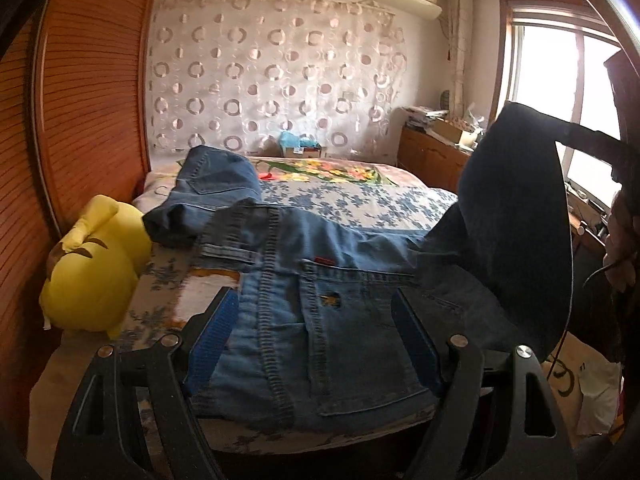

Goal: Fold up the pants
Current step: 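Close the right tool on the jeans leg hem, then lift the leg hem with the right tool toward the waistband while the left tool grasps the jeans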

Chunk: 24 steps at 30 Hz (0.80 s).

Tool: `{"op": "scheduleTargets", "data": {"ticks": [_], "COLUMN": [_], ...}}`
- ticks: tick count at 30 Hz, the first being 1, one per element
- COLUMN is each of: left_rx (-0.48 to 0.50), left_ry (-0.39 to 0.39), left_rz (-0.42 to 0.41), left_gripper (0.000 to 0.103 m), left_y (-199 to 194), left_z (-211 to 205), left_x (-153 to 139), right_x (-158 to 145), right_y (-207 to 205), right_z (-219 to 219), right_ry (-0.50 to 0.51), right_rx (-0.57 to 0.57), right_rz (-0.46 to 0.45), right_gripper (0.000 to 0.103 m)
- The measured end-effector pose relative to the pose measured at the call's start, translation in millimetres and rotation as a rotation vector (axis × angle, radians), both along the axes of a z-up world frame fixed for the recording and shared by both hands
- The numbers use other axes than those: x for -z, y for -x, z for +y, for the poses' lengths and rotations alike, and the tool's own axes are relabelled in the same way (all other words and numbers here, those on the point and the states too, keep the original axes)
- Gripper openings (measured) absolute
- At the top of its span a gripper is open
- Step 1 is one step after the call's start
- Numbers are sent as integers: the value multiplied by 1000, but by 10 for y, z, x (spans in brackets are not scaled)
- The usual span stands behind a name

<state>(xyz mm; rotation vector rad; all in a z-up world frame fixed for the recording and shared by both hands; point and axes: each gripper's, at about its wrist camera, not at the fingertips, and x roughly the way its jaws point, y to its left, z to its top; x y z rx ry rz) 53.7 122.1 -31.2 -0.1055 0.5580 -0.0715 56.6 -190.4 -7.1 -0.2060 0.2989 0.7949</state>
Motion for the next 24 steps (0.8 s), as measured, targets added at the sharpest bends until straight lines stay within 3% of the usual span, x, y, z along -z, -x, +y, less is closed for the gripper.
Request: {"op": "scheduleTargets", "data": {"ticks": [5, 8, 12, 15, 24], "left_rx": [-17, -23, -15, 0, 73], "left_ry": [9, 15, 26, 30, 38], "left_rz": [7, 20, 37, 48, 80], "left_gripper": [80, 80, 80, 80, 80], "left_y": [33, 22, -25, -55, -149], "left_z": [101, 132, 122, 75, -191], "left_x": [44, 101, 171, 210, 303], "right_x": [102, 174, 88, 59, 340], "right_y": [-56, -101, -268, -334, -428], "right_z": [72, 52, 47, 248, 197], "right_ry": [42, 63, 70, 93, 132], "right_rx": [-28, -18, 16, 50, 131], "right_rz": [43, 62, 87, 102, 222], "right_gripper": [8, 24, 31, 33, 38]}}
